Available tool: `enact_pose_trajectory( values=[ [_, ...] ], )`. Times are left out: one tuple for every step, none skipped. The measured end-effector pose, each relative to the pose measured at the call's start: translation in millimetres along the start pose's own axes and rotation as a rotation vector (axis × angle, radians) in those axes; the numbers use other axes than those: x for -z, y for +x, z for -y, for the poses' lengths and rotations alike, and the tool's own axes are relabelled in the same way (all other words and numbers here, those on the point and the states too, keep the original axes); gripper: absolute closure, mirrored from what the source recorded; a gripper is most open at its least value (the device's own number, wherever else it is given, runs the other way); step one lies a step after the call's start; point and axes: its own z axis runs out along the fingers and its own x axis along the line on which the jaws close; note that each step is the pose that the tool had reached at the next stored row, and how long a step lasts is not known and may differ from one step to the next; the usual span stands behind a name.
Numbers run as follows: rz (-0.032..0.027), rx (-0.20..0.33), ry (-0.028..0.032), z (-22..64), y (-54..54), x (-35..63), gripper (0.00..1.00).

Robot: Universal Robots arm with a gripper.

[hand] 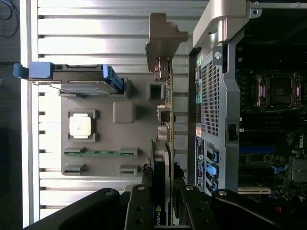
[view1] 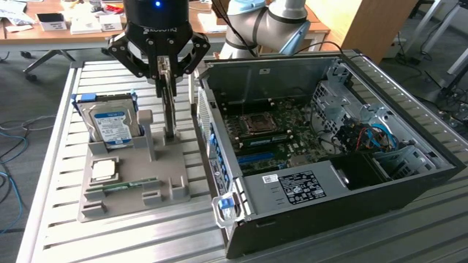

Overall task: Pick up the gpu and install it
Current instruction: 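Pick up the gpu and move the gpu toward the slot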

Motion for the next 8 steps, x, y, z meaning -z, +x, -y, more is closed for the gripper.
enact_pose_trajectory(
  values=[
    [0.0000,0.000,0.0000,0.0,0.0,0.0,0.73],
    [0.0000,0.000,0.0000,0.0,0.0,0.0,0.73],
    [-0.0001,0.000,0.0000,0.0,0.0,0.3,0.73],
    [-0.0003,0.000,0.0002,0.0,0.0,1.1,0.73],
    [-0.0002,0.000,0.0002,-0.1,0.0,2.3,0.73],
    [-0.0001,0.000,0.0001,-0.2,0.0,3.9,0.73],
    [-0.0001,0.000,0.0000,-0.3,0.0,5.5,0.73],
    [0.0000,0.000,0.0000,-0.4,0.0,7.4,0.73]
  ],
)
